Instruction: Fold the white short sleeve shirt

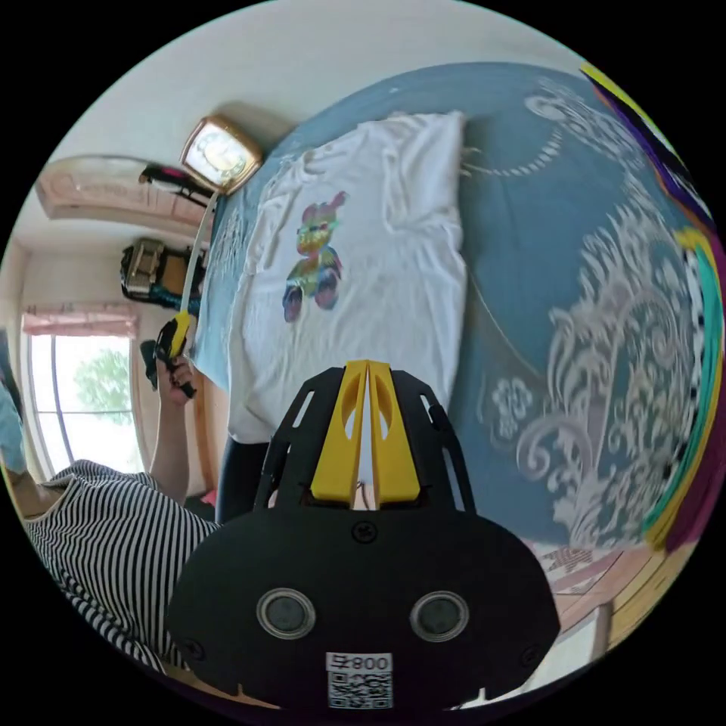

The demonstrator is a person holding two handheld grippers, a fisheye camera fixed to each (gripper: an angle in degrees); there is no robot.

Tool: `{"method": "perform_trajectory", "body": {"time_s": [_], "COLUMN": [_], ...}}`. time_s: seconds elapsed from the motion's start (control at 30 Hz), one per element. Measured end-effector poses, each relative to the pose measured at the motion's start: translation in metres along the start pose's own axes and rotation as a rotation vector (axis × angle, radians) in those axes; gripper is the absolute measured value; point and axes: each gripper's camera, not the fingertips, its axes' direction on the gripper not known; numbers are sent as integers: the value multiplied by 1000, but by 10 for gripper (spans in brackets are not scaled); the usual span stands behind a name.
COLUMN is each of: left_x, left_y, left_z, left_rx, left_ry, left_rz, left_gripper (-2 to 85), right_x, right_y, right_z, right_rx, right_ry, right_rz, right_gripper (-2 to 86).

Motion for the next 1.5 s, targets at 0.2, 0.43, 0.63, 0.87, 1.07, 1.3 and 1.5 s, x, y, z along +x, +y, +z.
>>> {"method": "perform_trajectory", "body": {"time_s": [0.2,0.43,0.63,0.87,1.07,1.3,1.5], "left_x": [9,7,15,25,49,97,143], "left_y": [89,161,174,190,217,243,271], "left_z": [-60,-78,-77,-64,-89,-141,-201], "left_rx": [-89,-261,-352,-474,-450,-428,-371], "left_ry": [-143,-197,-232,-200,-185,-223,-252], "left_rz": [-157,-274,-257,-295,-319,-267,-222], "left_gripper": [42,100,115,83,45,31,32], "right_x": [62,107,130,166,193,228,248], "right_y": [132,225,271,295,303,317,354], "right_z": [45,127,198,297,373,442,441], "right_rx": [11,-19,-57,-137,-164,-174,-162], "right_ry": [-18,-33,23,89,133,145,-87], "right_rz": [98,94,70,86,116,131,34], "right_gripper": [2,11,30,48,52,14,3]}}
